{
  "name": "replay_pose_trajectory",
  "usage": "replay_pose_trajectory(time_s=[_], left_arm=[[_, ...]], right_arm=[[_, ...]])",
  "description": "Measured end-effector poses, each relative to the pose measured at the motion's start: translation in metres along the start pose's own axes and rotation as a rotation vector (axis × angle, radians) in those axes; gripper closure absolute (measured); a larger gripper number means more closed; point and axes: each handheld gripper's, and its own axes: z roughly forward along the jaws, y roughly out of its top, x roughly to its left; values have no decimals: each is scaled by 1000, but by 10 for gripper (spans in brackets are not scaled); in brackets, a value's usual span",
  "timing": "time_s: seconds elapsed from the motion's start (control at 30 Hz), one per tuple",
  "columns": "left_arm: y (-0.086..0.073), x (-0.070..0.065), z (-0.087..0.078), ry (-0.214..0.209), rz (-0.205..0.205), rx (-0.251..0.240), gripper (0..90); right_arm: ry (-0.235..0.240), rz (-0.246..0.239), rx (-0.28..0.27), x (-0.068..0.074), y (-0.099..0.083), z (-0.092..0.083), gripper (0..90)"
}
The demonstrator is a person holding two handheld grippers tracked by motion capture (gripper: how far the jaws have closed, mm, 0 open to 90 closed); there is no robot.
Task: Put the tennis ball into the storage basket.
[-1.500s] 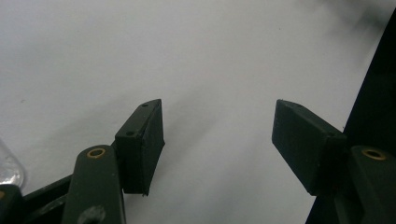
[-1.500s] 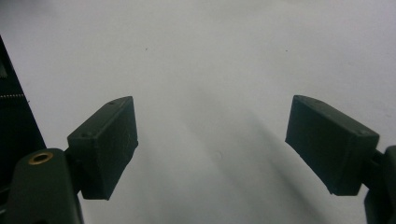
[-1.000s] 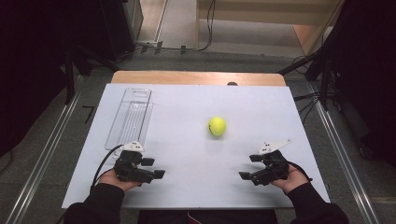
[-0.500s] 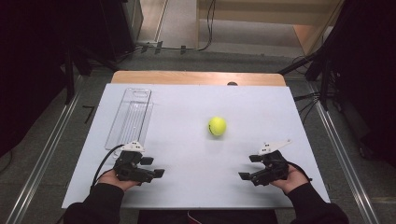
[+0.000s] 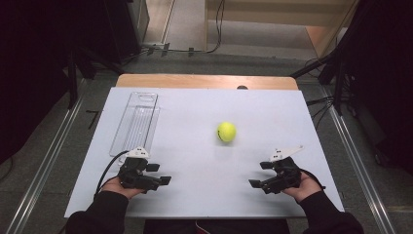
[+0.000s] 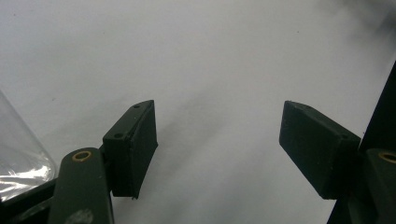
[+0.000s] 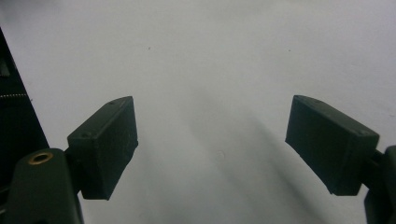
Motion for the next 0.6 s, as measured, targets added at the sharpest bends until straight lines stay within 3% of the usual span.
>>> replay_pose_trajectory(time_s=[0.6], left_arm=[[1, -1, 0, -5, 7, -4, 285]], right_arm=[[-1, -4, -2, 0, 0, 0, 148]])
